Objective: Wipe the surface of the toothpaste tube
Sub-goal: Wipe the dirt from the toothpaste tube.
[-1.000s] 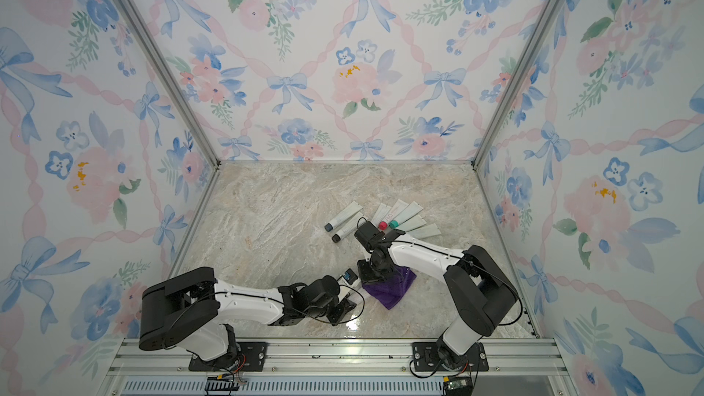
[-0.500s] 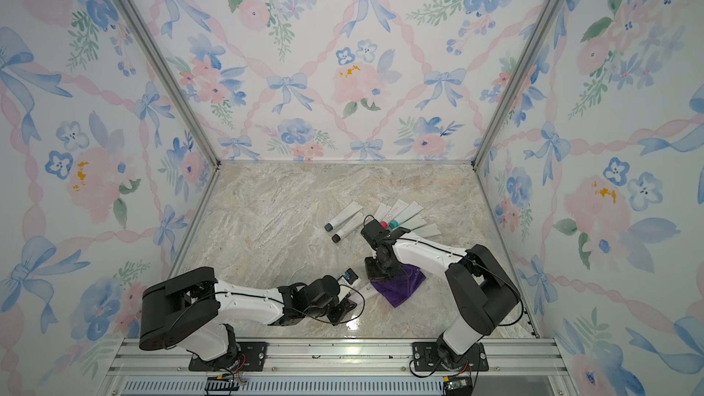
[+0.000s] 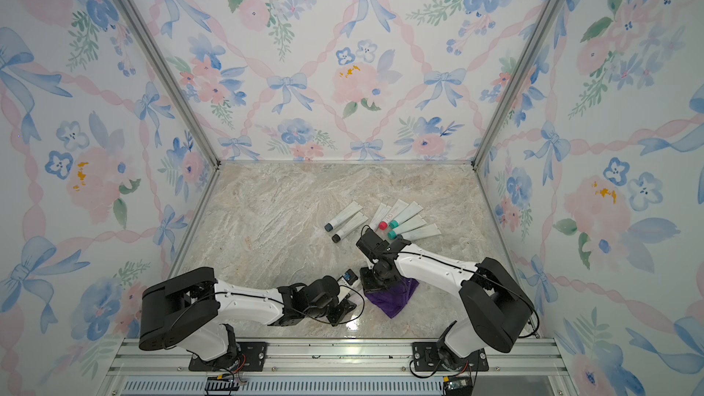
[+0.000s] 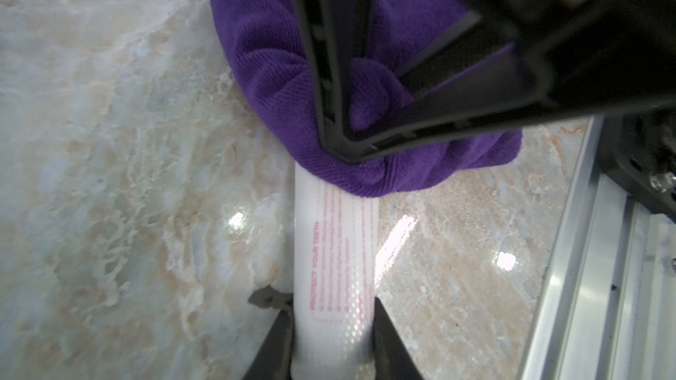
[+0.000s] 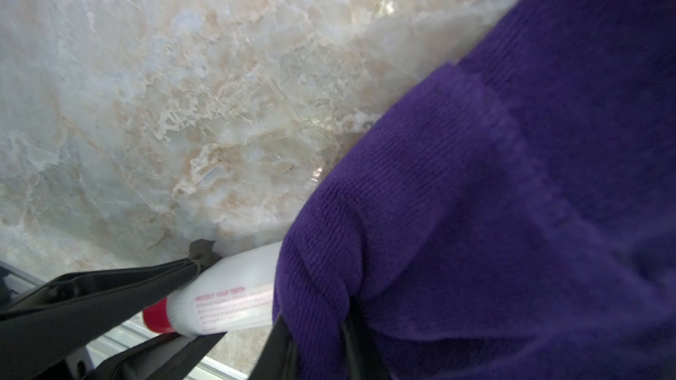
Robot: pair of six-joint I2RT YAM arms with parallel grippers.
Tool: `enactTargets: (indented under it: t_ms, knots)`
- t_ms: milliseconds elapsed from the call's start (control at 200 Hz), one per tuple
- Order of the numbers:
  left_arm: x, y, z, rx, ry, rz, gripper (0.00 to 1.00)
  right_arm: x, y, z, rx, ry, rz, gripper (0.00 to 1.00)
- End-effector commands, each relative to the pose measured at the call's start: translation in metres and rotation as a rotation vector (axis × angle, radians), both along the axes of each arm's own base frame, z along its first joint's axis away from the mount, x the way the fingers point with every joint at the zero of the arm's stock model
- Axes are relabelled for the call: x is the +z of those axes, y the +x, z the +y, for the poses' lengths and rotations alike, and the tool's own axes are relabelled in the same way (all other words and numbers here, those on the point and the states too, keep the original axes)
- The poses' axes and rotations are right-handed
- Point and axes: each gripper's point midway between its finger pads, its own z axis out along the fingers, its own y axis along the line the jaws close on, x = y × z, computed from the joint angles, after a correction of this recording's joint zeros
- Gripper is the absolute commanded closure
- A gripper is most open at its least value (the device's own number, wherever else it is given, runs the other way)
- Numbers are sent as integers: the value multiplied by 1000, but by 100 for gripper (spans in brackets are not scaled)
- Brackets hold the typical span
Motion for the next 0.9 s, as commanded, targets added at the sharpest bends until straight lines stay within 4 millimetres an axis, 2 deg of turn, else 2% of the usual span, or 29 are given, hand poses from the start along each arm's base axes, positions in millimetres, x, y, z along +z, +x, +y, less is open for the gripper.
enactTargets:
  t_ms: [0,160,205,335,510,575,655,825,895]
  knots:
    - [-15,2,14,31,65,6,70,-32,-23,-40,-20,-173,132,80]
    - [-15,3,15,33,65,5,70,-31,-2,-77,-28,-382,69,80]
    - [-15,3,15,33,65,4,70,-36,0,-86,-32,-433,77,80]
    - [-15,3,16,37,65,4,70,-36,3,-99,-61,-467,61,80]
    - [-14,3,15,34,65,2,70,-37,6,-102,-93,-455,53,80]
    - [-15,3,16,34,68,3,70,-35,6,-91,-94,-389,51,80]
    - [-15,3,15,34,68,3,70,-32,0,-65,-84,-270,68,80]
    - [-17,3,15,34,72,4,70,-13,-16,-3,-24,-49,92,80]
    - [-17,3,15,35,72,5,70,-7,-24,15,10,11,105,80]
